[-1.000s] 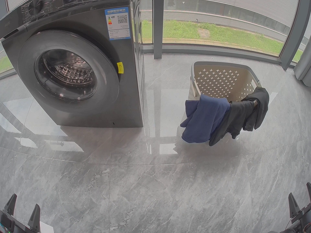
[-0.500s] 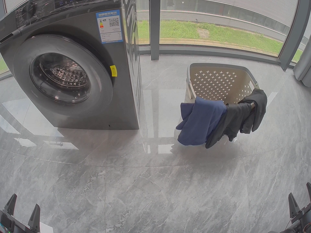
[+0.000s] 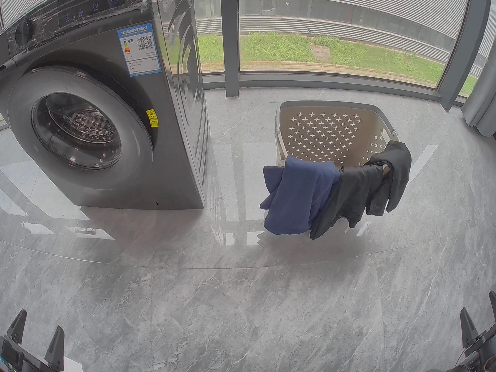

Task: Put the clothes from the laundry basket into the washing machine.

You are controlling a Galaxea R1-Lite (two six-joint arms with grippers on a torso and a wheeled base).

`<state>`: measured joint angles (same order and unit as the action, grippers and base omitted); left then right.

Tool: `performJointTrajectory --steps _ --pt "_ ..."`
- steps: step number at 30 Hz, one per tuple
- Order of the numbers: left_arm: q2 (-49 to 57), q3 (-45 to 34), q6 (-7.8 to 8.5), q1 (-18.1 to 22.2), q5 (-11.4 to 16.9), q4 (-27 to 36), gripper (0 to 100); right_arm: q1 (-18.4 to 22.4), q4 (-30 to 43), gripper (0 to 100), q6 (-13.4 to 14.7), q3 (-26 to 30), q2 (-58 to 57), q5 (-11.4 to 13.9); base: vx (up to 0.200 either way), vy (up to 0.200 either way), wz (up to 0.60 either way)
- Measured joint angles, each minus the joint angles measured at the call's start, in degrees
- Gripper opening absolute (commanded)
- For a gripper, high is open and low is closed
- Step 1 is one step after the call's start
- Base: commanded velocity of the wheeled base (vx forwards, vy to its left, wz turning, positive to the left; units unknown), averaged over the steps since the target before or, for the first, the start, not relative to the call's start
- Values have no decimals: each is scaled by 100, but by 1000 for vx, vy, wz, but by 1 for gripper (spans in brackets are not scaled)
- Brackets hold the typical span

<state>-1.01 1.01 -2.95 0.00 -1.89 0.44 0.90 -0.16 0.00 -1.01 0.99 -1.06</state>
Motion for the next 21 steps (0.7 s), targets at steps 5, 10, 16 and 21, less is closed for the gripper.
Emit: performJointTrajectory --steps 5,10,16,21 --pt "0 0 0 0 -2 0 100 2 0 100 5 0 0 2 200 0 0" --pt "0 0 0 0 -2 0 100 6 0 100 10 0 0 0 200 0 0" --pt "0 0 2 0 -2 0 100 6 0 100 10 0 0 2 200 -33 0" --pt "0 0 2 -5 -2 0 100 6 0 100 10 0 0 2 200 -200 0"
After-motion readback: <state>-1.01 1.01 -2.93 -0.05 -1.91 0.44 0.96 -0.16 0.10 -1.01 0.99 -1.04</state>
